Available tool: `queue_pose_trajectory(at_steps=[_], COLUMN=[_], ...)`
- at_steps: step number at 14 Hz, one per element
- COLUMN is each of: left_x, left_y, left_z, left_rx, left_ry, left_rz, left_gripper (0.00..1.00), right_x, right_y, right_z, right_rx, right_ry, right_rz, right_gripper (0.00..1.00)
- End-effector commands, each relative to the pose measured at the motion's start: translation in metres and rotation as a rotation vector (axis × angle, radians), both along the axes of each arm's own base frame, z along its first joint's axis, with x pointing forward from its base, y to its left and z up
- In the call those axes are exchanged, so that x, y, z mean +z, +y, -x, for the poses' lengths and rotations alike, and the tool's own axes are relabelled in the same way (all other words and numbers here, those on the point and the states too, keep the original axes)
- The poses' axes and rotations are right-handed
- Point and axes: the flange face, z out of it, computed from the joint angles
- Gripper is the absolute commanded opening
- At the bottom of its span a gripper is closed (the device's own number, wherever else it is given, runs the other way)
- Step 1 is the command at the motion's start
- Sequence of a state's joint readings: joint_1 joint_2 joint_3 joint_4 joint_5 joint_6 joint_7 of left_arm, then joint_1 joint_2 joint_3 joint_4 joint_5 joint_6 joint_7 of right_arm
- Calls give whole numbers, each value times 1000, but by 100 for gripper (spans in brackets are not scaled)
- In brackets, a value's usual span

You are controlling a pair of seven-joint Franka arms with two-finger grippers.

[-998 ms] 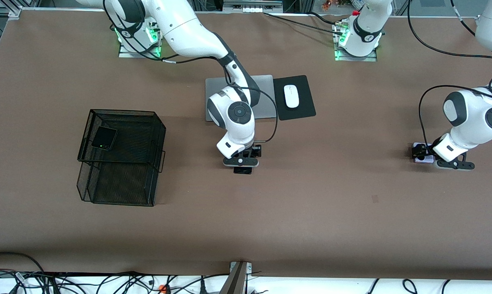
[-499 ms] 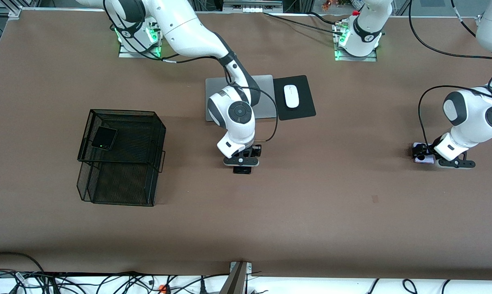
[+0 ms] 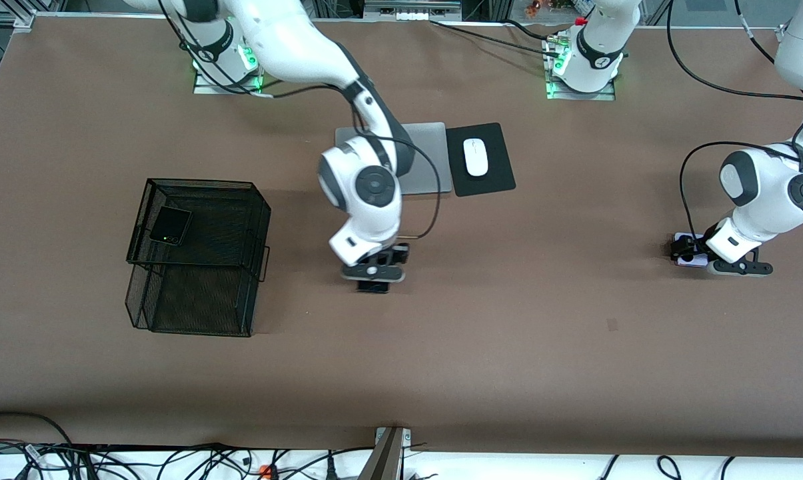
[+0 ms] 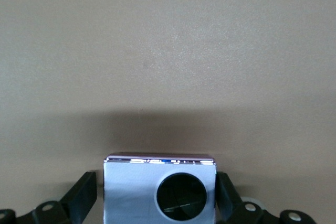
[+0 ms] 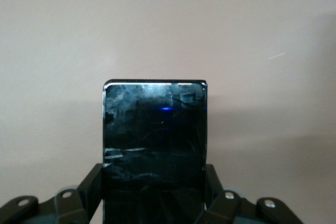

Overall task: Place phones with both arms
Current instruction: 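Lower the tall phone into the basket with the right gripper and release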

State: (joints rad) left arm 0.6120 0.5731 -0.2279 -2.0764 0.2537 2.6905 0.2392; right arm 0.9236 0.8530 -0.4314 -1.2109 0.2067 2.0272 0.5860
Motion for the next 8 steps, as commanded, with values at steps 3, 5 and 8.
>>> queue_pose_trajectory(at_steps=[3,5,8], left_x=[-5,-5,-5], left_y=[2,1,1], left_z=[6,6,5], left_rx=[18,19,20], left_ry=[-10,-10,-12], left_rz=[16,17,16], left_gripper=[76,45,7], right_x=[113,134,143], right_y=[-131,-182,-251], right_z=[-25,-23,2], right_rx=[32,17,5], right_ry=[131,166,225], right_rz=[94,81,-3], right_gripper=[1,1,0])
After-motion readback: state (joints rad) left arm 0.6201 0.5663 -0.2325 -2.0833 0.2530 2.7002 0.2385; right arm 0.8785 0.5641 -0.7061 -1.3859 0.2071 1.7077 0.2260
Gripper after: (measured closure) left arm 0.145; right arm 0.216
